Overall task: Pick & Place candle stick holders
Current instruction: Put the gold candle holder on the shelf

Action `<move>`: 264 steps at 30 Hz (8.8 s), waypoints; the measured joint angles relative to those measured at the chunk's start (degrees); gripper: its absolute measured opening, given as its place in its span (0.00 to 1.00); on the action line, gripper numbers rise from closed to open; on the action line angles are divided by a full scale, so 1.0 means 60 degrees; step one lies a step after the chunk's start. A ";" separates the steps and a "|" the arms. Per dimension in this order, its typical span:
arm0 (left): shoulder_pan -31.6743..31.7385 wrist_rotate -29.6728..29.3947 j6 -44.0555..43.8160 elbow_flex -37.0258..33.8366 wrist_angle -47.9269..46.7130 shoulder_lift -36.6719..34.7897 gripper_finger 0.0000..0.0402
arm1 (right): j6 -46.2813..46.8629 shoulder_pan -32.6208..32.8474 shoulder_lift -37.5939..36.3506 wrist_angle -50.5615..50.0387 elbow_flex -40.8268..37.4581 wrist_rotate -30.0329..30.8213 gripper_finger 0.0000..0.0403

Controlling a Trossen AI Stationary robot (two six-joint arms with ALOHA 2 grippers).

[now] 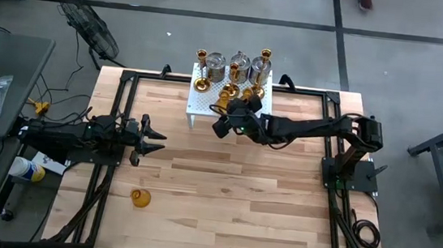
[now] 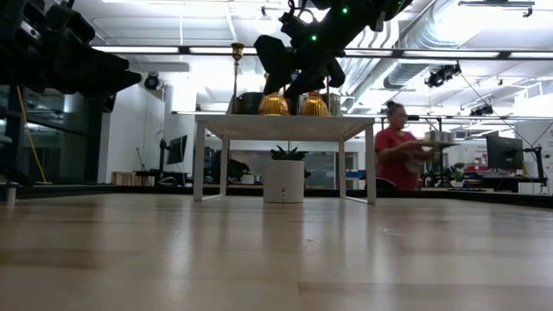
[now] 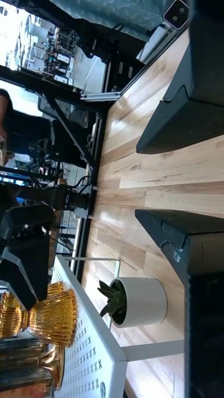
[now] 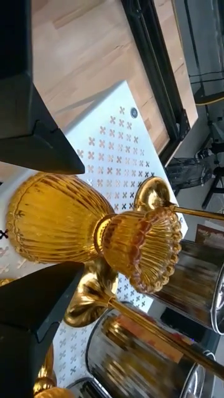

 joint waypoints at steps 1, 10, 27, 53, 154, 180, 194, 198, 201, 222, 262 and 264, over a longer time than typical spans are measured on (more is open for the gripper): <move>-0.0002 0.0000 0.0000 0.0000 -0.0004 -0.0002 0.38 | 0.0002 -0.0001 -0.0004 -0.0045 0.0000 -0.0007 0.59; -0.0002 -0.0003 0.0000 0.0000 -0.0002 0.0000 0.38 | 0.0216 0.0058 -0.0007 -0.0264 0.0000 -0.0037 0.59; -0.0001 -0.0002 0.0000 0.0000 0.0000 -0.0001 0.38 | 0.0261 0.0360 -0.0431 -0.0868 0.0000 -0.0012 0.58; -0.0004 0.0000 0.0000 0.0000 0.0000 0.0000 0.38 | 0.1187 0.2309 -0.2986 0.2383 -0.4055 -0.3060 0.57; -0.0002 0.0000 0.0000 0.0000 -0.0002 -0.0004 0.38 | -0.0862 0.1667 -1.5374 0.0348 -1.1732 -0.6250 0.01; -0.0002 0.0000 0.0000 0.0000 0.0000 -0.0004 0.38 | -0.0788 0.1792 -1.5274 0.0395 -1.1741 -0.6280 0.01; 0.0000 0.0000 0.0000 0.0000 -0.0004 -0.0004 0.38 | -0.0788 0.1792 -1.5274 0.0399 -1.1741 -0.6281 0.01; -0.0003 0.0000 0.0000 0.0000 -0.0004 -0.0002 0.38 | -0.0788 0.1792 -1.5274 0.0399 -1.1741 -0.6280 0.01; 0.0000 0.0000 0.0000 0.0000 -0.0004 -0.0004 0.38 | -0.0788 0.1792 -1.5274 0.0399 -1.1741 -0.6279 0.01; -0.0004 0.0870 -0.0244 0.2377 -0.2577 0.1779 0.44 | -0.0787 0.1793 -1.5274 0.0403 -1.1741 -0.6282 0.01; -0.6558 -0.0080 -0.8623 0.7118 -1.0236 0.7165 0.71 | -0.0784 0.1792 -1.5274 0.0406 -1.1741 -0.6283 0.01; -0.7056 -0.0465 -0.9607 0.7118 -1.0375 0.7165 0.71 | -0.0785 0.1796 -1.5274 0.0403 -1.1744 -0.6283 0.01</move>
